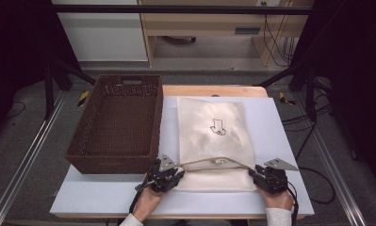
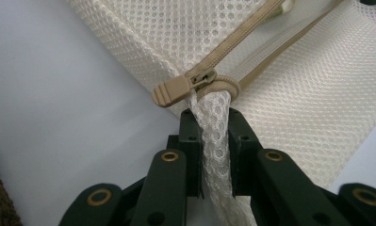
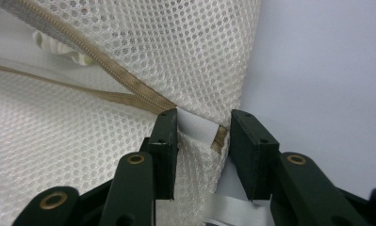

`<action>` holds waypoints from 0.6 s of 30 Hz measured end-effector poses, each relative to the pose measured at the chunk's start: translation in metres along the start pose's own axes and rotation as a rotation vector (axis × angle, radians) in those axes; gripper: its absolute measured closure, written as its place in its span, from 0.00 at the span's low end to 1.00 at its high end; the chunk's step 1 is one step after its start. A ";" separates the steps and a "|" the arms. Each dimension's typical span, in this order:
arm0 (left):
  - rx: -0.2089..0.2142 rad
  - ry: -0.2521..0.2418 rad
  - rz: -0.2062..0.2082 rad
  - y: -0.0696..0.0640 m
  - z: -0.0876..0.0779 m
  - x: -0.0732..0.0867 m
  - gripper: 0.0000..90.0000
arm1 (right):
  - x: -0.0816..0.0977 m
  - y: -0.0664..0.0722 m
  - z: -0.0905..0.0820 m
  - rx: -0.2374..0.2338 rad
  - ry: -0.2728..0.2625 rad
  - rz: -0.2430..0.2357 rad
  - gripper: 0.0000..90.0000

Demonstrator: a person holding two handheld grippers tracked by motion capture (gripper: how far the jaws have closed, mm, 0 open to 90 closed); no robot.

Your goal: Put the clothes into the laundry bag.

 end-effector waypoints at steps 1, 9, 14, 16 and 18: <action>-0.001 -0.001 -0.002 0.000 0.000 0.001 0.87 | 0.000 -0.001 0.000 0.013 0.008 -0.008 0.77; -0.007 -0.004 0.006 0.002 -0.002 0.004 0.87 | 0.003 -0.004 -0.006 -0.029 0.009 -0.018 0.90; -0.007 -0.017 0.020 0.000 -0.008 0.002 0.74 | 0.000 -0.005 -0.009 -0.037 -0.011 -0.030 0.78; 0.006 -0.032 0.027 -0.001 -0.014 -0.002 0.67 | -0.007 -0.005 -0.015 -0.039 -0.067 -0.020 0.66; 0.022 -0.045 0.030 -0.003 -0.020 -0.005 0.61 | -0.016 -0.006 -0.022 -0.032 -0.123 -0.024 0.55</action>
Point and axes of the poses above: each handheld gripper's, and its own axes: z roughly forward along the jaws, x roughly out of its underside, y roughly to its left, the point moved 9 cm from there along z, roughly forward along the jaws, and after that the axes turned 7 degrees about -z, right-handed, at the moved point
